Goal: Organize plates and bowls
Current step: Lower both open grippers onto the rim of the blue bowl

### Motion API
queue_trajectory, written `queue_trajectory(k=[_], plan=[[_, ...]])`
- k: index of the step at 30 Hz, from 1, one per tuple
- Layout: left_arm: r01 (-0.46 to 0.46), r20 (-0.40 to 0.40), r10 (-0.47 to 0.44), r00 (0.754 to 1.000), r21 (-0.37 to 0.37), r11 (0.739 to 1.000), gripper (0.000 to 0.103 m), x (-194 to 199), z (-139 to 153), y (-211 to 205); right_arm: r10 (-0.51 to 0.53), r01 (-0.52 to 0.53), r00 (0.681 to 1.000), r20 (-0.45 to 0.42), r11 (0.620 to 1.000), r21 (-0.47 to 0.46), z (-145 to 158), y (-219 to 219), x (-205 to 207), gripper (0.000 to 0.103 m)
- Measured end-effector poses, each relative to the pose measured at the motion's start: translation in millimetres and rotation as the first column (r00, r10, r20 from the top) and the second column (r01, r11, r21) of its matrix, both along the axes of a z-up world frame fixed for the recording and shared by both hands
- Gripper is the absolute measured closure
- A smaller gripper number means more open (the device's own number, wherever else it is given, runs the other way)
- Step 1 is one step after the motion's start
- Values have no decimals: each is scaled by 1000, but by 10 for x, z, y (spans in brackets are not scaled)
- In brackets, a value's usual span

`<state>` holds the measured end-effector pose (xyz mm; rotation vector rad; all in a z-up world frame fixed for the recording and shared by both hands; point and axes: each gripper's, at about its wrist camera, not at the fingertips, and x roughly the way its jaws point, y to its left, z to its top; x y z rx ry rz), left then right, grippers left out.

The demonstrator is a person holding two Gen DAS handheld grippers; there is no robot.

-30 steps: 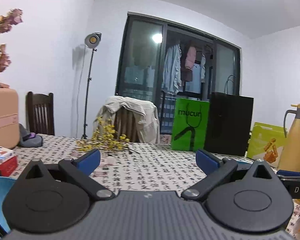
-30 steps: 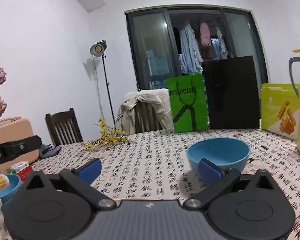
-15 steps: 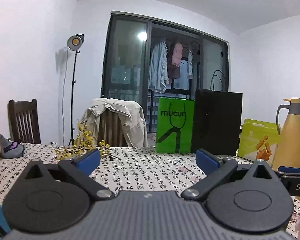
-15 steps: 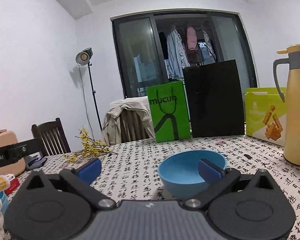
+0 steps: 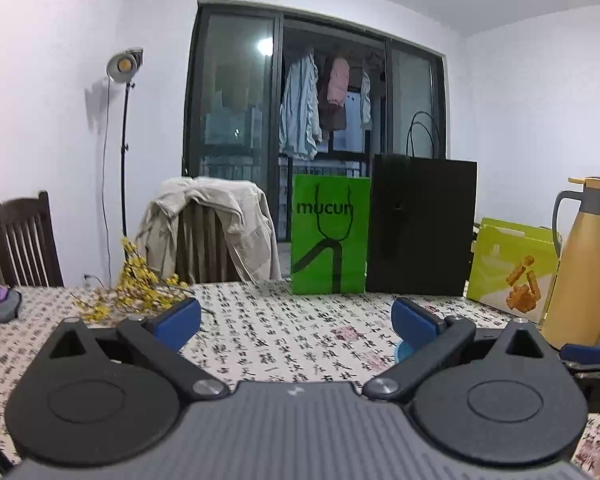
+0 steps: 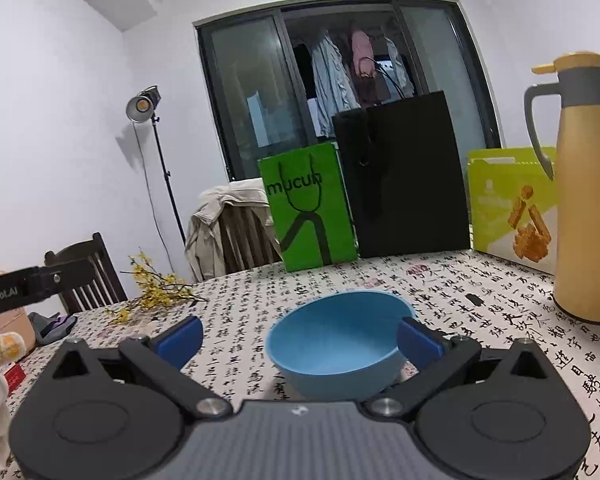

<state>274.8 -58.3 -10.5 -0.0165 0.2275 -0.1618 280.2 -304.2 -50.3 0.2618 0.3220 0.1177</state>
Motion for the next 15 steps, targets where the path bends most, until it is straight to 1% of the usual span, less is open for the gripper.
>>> queue_trajectory(k=[3,6,13,15], plan=[[13,-35,-14,999,-20,1000,0,116,9,-38,-2,3,1000,-24,1000,16,-21,-93,78,0],[20,-66,-21,998,-23,1000,0,247,25,-96,-1,3,999,-47,1000,31,-34,-179,164,0],[26,-107,-26,994,2,1000,0,560,33,-300,-9,11,997,-73,999,35,-51,-309,351,0],[29,-115,-29,993,0,1000,0,638,26,-353,-9,12,997,-82,999,37,-52,-336,393,0]])
